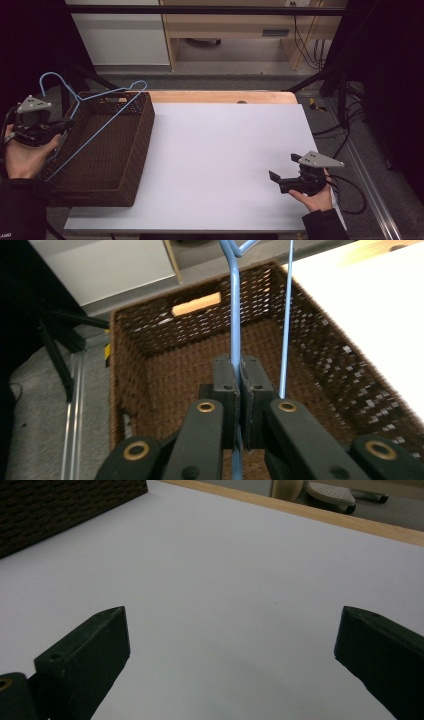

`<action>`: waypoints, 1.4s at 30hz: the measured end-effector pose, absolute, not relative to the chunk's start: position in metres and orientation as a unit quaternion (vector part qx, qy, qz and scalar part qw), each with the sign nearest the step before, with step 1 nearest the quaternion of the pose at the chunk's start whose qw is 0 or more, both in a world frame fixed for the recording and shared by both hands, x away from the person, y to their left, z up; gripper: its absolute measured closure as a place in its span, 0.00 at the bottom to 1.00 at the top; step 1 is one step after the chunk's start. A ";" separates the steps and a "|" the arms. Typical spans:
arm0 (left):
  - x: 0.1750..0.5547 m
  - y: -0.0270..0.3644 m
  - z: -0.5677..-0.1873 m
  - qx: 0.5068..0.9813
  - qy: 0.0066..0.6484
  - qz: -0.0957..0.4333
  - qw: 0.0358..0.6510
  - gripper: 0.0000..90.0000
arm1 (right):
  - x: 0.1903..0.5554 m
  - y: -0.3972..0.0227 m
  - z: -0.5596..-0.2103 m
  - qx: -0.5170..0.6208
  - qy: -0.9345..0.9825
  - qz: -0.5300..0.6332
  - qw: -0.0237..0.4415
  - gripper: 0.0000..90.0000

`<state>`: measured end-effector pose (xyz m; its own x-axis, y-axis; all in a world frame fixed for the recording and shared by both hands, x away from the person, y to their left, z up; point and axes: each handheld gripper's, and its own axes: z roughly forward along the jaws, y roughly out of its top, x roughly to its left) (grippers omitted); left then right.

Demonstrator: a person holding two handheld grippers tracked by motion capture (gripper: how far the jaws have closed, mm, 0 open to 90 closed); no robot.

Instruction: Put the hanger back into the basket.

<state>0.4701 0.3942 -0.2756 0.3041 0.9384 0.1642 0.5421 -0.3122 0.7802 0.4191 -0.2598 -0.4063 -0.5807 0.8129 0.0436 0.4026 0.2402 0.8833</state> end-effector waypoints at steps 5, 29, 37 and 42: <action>0.470 0.403 -0.284 0.744 0.500 0.323 0.304 0.97 | 0.419 -0.260 -0.406 0.401 0.757 0.466 0.221 0.02; 0.476 0.407 -0.326 0.752 0.491 0.331 0.290 0.97 | 0.419 -0.260 -0.407 0.403 0.757 0.465 0.220 0.02; 0.490 0.398 -0.348 0.763 0.494 0.314 0.272 0.97 | 0.419 -0.260 -0.407 0.403 0.757 0.464 0.220 0.02; 0.496 0.396 -0.364 0.771 0.501 0.291 0.263 0.97 | 0.419 -0.260 -0.407 0.404 0.757 0.464 0.219 0.02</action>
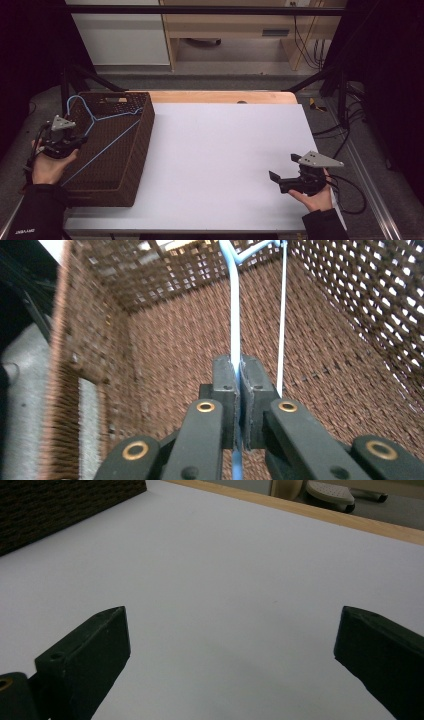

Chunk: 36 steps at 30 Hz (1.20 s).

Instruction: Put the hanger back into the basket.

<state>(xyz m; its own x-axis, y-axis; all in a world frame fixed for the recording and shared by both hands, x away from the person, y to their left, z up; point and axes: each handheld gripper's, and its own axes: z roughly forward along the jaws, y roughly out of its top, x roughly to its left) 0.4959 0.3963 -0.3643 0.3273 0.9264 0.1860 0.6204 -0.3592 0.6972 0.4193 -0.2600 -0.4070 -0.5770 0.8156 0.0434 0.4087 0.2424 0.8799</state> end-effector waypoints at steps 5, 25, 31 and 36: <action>0.501 0.398 -0.376 0.769 0.526 0.264 0.249 0.96 | 0.419 -0.260 -0.407 0.403 0.758 0.464 0.219 0.02; 0.459 0.377 -0.345 0.729 0.494 0.252 0.401 0.46 | 0.420 -0.263 -0.407 0.404 0.753 0.470 0.221 0.02; 0.445 0.352 -0.341 0.726 0.457 0.243 0.453 0.35 | 0.420 -0.263 -0.407 0.404 0.751 0.472 0.222 0.02; 0.435 0.329 -0.342 0.725 0.432 0.236 0.482 0.27 | 0.420 -0.263 -0.407 0.403 0.751 0.474 0.222 0.02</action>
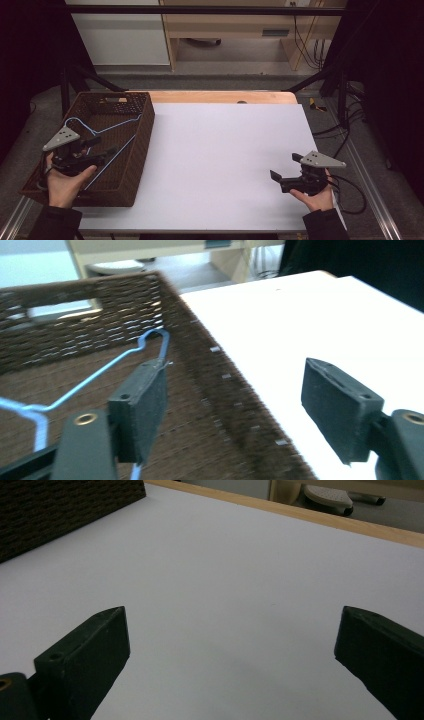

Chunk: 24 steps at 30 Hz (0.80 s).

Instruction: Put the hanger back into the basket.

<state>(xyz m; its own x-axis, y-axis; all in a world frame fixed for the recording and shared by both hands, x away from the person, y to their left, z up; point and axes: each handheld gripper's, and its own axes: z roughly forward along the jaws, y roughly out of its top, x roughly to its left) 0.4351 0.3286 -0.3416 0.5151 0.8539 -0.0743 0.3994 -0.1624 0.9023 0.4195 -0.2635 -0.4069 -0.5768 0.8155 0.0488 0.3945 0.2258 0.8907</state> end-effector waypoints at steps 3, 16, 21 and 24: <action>0.430 0.312 -0.343 0.730 0.416 0.233 0.489 0.22 | 0.419 -0.264 -0.407 0.403 0.751 0.474 0.222 0.02; 0.416 0.250 -0.366 0.756 0.373 0.203 0.498 0.09 | 0.418 -0.265 -0.406 0.403 0.748 0.478 0.221 0.02; 0.415 0.234 -0.381 0.768 0.363 0.188 0.493 0.08 | 0.418 -0.265 -0.406 0.403 0.748 0.479 0.221 0.01; 0.413 0.228 -0.386 0.772 0.359 0.186 0.490 0.07 | 0.418 -0.265 -0.406 0.402 0.748 0.479 0.221 0.01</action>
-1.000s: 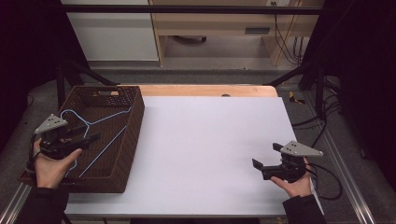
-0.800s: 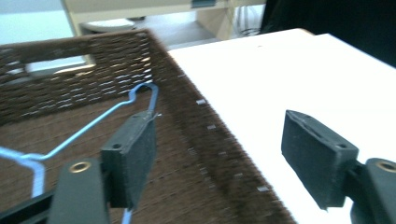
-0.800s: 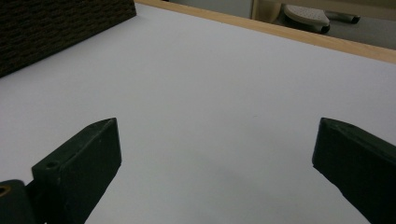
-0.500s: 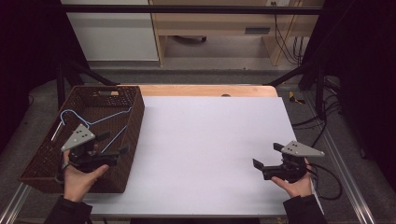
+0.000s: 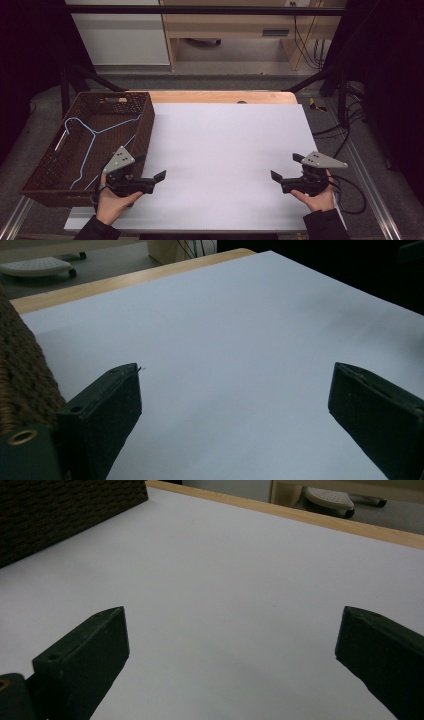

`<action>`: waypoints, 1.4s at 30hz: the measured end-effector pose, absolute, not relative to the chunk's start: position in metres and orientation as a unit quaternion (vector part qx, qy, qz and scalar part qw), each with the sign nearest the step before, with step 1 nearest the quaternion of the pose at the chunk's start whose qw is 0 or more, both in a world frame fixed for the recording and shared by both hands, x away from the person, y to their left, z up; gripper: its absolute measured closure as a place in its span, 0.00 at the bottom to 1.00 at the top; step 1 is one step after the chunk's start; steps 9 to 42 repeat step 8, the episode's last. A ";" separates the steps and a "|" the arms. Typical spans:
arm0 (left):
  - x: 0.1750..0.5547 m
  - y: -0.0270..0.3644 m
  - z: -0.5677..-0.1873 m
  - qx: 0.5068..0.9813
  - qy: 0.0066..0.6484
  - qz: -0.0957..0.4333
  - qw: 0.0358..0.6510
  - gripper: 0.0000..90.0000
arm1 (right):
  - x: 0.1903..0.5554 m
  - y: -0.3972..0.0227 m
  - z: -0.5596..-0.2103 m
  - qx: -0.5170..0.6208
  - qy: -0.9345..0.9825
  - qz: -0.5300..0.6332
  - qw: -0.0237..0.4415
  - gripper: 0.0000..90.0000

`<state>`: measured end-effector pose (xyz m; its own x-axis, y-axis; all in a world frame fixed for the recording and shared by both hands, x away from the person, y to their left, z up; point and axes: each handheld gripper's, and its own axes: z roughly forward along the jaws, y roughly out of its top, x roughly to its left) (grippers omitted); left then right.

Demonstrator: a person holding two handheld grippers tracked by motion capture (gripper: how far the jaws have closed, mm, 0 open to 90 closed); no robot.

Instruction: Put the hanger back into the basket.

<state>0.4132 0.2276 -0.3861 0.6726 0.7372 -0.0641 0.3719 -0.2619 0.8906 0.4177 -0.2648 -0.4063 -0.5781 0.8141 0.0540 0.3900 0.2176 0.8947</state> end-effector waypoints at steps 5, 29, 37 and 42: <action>0.412 0.224 -0.392 0.775 0.355 0.185 0.488 0.07 | 0.417 -0.265 -0.407 0.402 0.748 0.479 0.222 0.01; 0.413 0.224 -0.395 0.778 0.355 0.179 0.487 0.07 | 0.417 -0.266 -0.407 0.401 0.749 0.479 0.222 0.01; 0.413 0.224 -0.395 0.778 0.355 0.179 0.487 0.07 | 0.417 -0.266 -0.407 0.401 0.749 0.479 0.222 0.01; 0.413 0.224 -0.395 0.778 0.355 0.179 0.487 0.07 | 0.417 -0.266 -0.407 0.401 0.749 0.479 0.222 0.01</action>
